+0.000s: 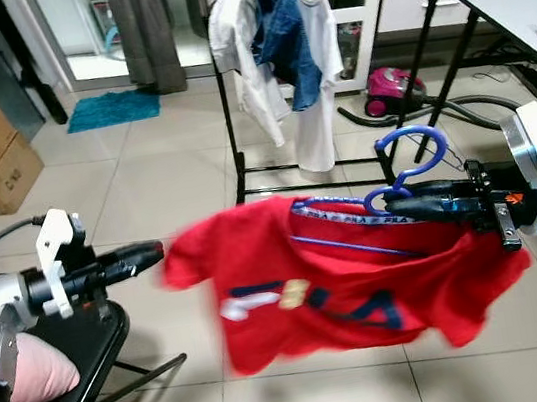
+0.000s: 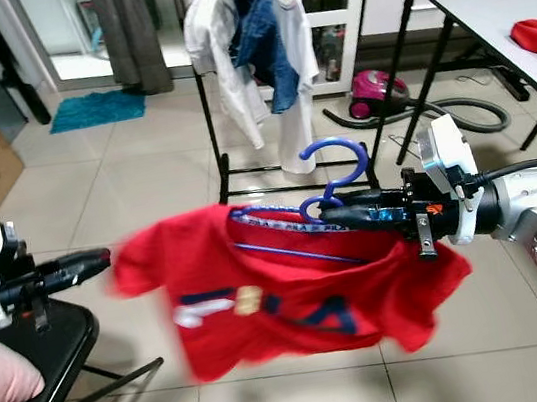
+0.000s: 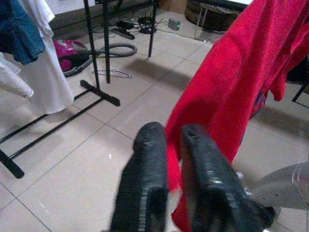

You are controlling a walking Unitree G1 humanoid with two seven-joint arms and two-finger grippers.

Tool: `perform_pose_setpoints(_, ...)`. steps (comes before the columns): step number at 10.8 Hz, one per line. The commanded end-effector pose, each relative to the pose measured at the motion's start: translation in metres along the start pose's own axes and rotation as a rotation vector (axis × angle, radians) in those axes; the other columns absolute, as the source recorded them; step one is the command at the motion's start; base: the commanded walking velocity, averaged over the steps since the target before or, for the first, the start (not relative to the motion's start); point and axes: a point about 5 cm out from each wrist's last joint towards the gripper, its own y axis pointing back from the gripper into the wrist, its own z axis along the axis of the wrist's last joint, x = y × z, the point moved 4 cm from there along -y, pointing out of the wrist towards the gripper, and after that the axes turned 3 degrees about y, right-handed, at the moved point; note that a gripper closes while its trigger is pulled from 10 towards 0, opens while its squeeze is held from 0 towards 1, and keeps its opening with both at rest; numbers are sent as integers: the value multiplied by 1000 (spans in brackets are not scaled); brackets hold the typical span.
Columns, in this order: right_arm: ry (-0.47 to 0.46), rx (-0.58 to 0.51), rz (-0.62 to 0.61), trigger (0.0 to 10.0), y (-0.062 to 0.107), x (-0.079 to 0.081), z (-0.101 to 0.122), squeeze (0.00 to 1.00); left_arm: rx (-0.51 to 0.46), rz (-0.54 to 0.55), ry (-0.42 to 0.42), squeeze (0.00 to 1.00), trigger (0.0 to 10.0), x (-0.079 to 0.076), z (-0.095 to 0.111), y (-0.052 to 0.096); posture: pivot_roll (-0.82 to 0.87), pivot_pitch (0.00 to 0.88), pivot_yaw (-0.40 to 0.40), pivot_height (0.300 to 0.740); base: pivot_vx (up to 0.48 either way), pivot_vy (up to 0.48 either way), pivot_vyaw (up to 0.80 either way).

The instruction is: Hang hanger

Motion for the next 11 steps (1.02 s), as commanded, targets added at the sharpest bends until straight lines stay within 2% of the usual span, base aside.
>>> perform_pose_setpoints(1,33,-6,-19,10000,3,-2,4,0,-31,15,-44,1000,10000,2,11,-1,2,0,41,740,0,0,0)
perform_pose_setpoints(2,27,0,-27,10000,6,-2,2,0,-73,59,-67,1000,10000,7,20,-3,1,0,41,740,0,0,0)
perform_pose_setpoints(3,18,11,-40,10000,9,-2,-1,0,-85,101,-71,871,10000,12,25,-3,3,0,39,740,0,0,0)
perform_pose_setpoints(4,-5,46,-79,10000,12,-3,-11,0,-89,188,-50,82,10000,23,29,-4,6,0,35,740,0,0,0)
perform_pose_setpoints(5,-22,91,-159,10000,15,-7,-25,0,-122,259,-28,0,10000,27,34,-9,11,0,30,740,0,0,0)
perform_pose_setpoints(6,-99,155,-416,10000,13,-21,-57,0,-124,354,-6,0,10000,24,33,-31,17,0,25,740,0,0,0)
perform_pose_setpoints(8,-187,155,-660,10000,5,-29,-84,0,-163,416,-34,0,10000,14,27,-60,22,0,22,740,0,0,0)
perform_pose_setpoints(9,-238,168,-823,10000,2,-33,-103,0,-180,438,18,0,10000,5,20,-77,23,0,24,740,0,0,0)
perform_pose_setpoints(10,-315,166,-1001,10000,1,-36,-121,0,-193,506,28,0,10000,4,14,-88,19,0,24,740,0,0,0)
perform_pose_setpoints(11,-370,159,-1195,10000,0,-38,-136,0,-179,608,45,0,10000,9,4,-92,18,0,23,740,255,0,0)
